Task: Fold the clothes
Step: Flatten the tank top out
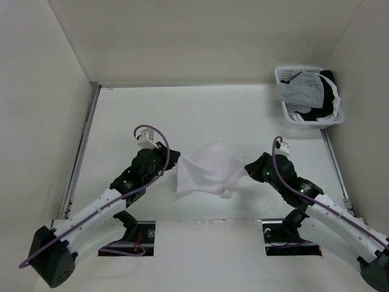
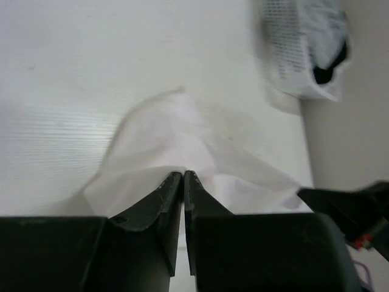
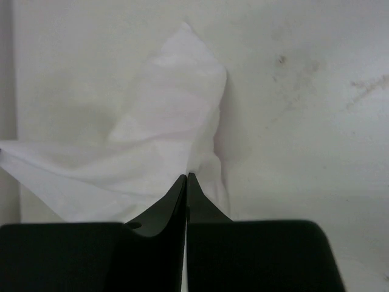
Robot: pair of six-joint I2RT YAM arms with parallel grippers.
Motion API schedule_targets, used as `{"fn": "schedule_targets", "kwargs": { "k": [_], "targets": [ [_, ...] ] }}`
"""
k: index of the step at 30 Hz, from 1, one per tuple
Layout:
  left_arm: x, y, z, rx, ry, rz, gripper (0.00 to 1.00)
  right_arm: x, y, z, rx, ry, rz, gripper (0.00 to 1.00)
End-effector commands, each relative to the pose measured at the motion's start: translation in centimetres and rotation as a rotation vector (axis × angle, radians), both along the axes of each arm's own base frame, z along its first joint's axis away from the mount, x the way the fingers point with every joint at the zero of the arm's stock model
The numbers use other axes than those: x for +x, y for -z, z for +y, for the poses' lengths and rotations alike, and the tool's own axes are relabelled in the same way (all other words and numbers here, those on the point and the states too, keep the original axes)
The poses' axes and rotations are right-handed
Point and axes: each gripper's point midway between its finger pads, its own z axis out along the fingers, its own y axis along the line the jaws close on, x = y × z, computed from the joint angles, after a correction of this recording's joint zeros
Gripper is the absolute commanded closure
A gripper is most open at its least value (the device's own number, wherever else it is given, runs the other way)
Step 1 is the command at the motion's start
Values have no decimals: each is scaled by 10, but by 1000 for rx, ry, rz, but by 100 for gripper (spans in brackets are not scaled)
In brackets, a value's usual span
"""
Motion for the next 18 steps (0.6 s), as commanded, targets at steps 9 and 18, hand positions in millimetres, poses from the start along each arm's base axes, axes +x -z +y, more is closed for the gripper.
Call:
{"fn": "schedule_targets", "kwargs": {
  "k": [9,18],
  "targets": [
    [119,72,27,-10,-120,113,89,-3,75,-5,-103,47,220,97],
    [52,102,48,67,-127,154,81,20,74,-1,-94,44,169,97]
  ]
}}
